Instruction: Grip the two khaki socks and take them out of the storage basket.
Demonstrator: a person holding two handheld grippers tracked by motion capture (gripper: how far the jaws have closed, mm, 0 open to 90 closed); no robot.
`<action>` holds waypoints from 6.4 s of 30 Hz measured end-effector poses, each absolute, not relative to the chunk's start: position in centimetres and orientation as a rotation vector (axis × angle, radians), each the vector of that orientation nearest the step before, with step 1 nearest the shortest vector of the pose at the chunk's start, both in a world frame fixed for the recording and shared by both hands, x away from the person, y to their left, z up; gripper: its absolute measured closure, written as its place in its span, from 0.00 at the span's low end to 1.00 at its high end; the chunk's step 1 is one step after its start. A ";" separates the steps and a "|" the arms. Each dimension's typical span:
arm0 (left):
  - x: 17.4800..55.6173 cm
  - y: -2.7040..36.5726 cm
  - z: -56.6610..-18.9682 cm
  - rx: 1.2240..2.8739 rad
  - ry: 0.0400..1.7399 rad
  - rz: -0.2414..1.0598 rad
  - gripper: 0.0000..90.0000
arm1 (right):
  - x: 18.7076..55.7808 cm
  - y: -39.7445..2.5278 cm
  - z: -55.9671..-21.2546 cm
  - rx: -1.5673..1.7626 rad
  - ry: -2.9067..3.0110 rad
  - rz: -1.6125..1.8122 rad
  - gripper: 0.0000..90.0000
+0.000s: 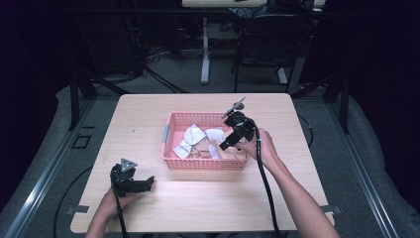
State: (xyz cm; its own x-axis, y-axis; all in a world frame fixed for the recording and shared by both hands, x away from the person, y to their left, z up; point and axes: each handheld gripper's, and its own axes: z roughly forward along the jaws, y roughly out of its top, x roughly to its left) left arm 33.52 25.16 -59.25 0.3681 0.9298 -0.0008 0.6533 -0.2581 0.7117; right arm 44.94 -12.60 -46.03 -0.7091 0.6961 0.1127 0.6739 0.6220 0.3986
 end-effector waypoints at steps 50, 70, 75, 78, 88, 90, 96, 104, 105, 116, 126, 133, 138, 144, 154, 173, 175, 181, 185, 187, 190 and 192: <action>33.5 25.2 -59.3 2.005 1.364 0.570 0.00 | 45.3 -12.4 -43.8 1.171 2.788 0.639 0.95; 33.5 25.2 -59.2 2.007 1.363 0.569 0.00 | 45.0 -13.4 -40.8 1.159 2.749 0.691 0.95; 33.5 25.2 -59.2 2.006 1.364 0.569 0.00 | 45.0 -13.9 -40.0 1.167 2.740 0.708 0.95; 33.5 25.2 -59.3 2.007 1.363 0.569 0.00 | 44.9 -14.2 -39.5 1.157 2.736 0.713 0.95; 33.5 25.2 -59.3 2.006 1.364 0.569 0.00 | 44.5 -14.8 -37.9 1.145 2.711 0.740 0.95; 33.5 25.2 -59.3 2.006 1.364 0.569 0.00 | 44.3 -15.1 -37.5 1.146 2.704 0.748 0.95; 33.5 25.2 -59.3 2.006 1.364 0.569 0.00 | 43.9 -15.7 -37.0 1.150 2.690 0.762 0.95; 33.5 25.2 -59.3 2.007 1.363 0.569 0.00 | 43.4 -17.3 -36.4 1.183 2.657 0.787 0.95; 33.5 25.2 -59.3 2.007 1.362 0.569 0.00 | 43.4 -17.3 -36.4 1.183 2.657 0.787 0.95; 33.5 25.2 -59.2 2.007 1.363 0.569 0.01 | 42.9 -20.0 -36.1 1.236 2.620 0.790 0.95; 33.5 25.2 -59.2 2.007 1.363 0.569 0.01 | 42.5 -23.0 -36.6 1.313 2.582 0.840 0.95; 33.5 25.2 -59.2 2.007 1.363 0.569 0.01 | 42.1 -24.7 -36.8 1.349 2.539 0.868 0.95; 33.5 25.2 -59.3 2.006 1.364 0.569 0.01 | 41.6 -25.9 -37.3 1.373 2.517 0.855 0.95; 33.5 25.2 -59.2 2.006 1.364 0.569 0.01 | 41.4 -27.3 -38.4 1.414 2.496 0.844 0.95; 33.5 25.2 -59.2 2.007 1.363 0.570 0.01 | 41.7 -28.1 -39.7 1.457 2.482 0.812 0.95; 33.5 25.2 -59.3 2.005 1.363 0.571 0.00 | 43.5 -28.9 -45.3 1.573 2.516 0.661 0.95; 33.5 25.2 -59.2 2.007 1.363 0.570 0.00 | 43.7 -28.8 -45.9 1.583 2.512 0.654 0.95; 33.5 25.2 -59.2 2.007 1.363 0.569 0.00 | 44.0 -28.1 -47.5 1.586 2.536 0.608 0.95; 33.5 25.2 -59.3 2.007 1.363 0.569 0.00 | 44.5 -27.8 -48.7 1.608 2.567 0.566 0.94; 33.5 25.2 -59.2 2.007 1.363 0.569 0.00 | 44.5 -27.7 -48.9 1.612 2.565 0.574 0.94; 33.5 25.2 -59.2 2.007 1.363 0.569 0.00 | 44.7 -27.6 -49.0 1.607 2.576 0.563 0.94; 33.5 25.2 -59.2 2.007 1.363 0.569 0.00 | 44.7 -27.8 -49.1 1.617 2.576 0.572 0.92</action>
